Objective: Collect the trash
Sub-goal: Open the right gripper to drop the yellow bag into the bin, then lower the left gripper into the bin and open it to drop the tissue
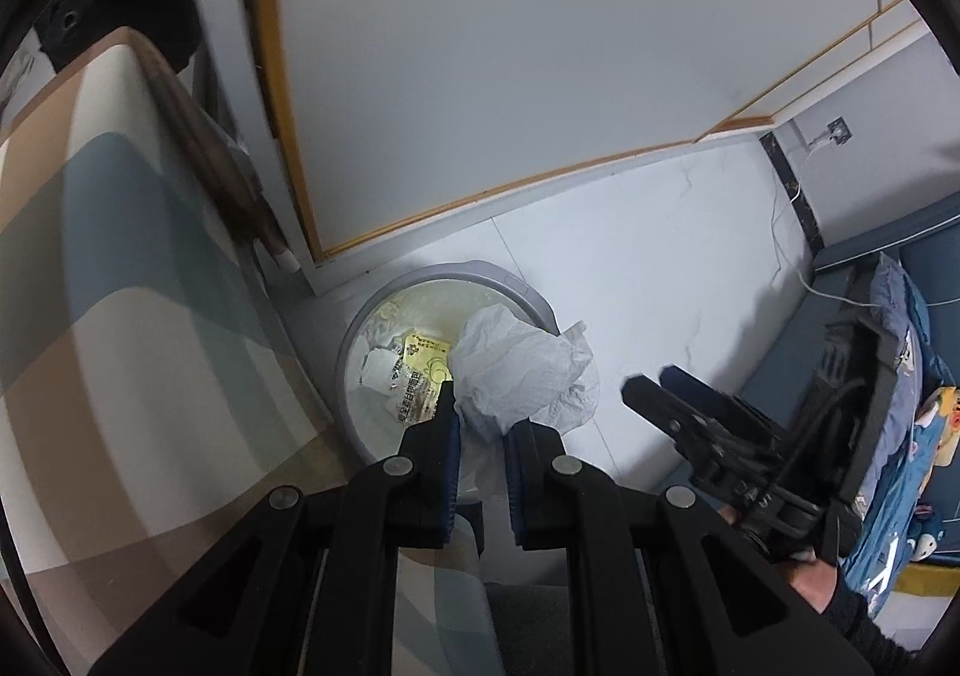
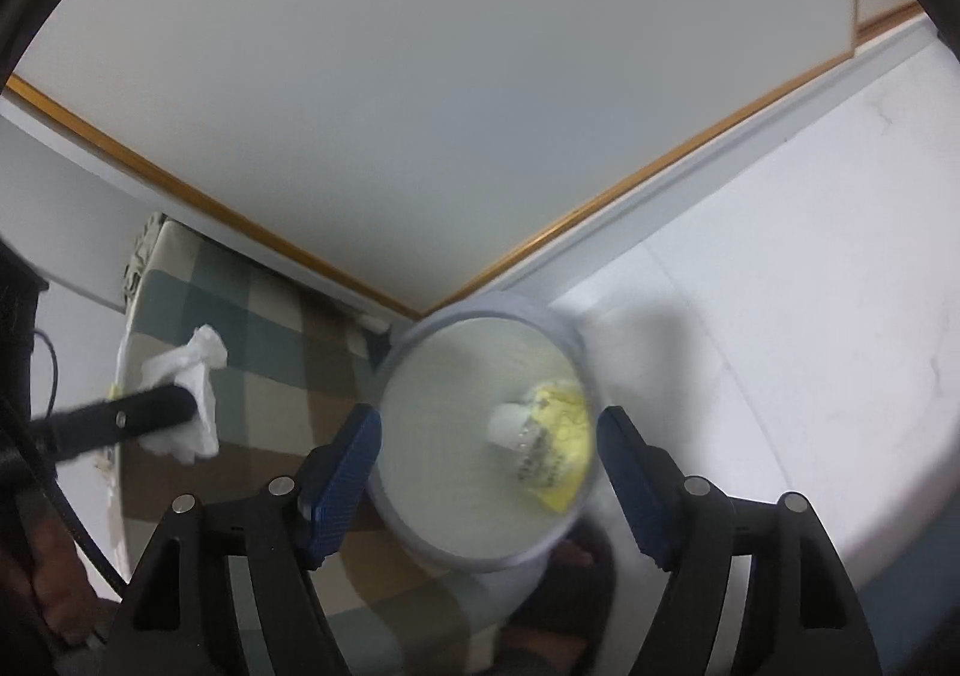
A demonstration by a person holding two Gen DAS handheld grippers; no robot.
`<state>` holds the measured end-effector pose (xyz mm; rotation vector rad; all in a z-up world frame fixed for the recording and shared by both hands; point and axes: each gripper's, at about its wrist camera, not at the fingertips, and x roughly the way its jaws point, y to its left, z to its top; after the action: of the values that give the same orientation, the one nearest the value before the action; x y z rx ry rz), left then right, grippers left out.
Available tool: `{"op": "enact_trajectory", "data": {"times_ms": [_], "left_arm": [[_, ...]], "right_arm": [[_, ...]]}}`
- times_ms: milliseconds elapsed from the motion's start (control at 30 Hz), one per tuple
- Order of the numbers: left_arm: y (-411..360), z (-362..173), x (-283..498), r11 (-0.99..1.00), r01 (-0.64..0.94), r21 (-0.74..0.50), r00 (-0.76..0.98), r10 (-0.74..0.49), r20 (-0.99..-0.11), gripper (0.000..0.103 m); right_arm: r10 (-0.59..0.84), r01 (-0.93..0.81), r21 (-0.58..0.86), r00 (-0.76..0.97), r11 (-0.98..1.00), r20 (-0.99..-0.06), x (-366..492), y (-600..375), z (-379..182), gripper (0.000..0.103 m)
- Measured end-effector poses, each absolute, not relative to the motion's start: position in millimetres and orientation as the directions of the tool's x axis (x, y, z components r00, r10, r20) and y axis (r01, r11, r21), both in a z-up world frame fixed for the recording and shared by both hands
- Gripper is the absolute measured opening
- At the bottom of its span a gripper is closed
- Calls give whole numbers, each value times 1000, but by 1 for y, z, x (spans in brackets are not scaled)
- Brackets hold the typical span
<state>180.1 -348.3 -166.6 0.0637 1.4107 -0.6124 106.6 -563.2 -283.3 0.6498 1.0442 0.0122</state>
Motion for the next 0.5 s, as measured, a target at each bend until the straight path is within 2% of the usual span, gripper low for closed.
{"op": "enact_trajectory", "data": {"times_ms": [500], "left_arm": [[-389,-209,186,862,479,-164,-44,-163,-986,12]], "right_arm": [[189,400,436,524,806,-830,63,-586,-286,83]]}}
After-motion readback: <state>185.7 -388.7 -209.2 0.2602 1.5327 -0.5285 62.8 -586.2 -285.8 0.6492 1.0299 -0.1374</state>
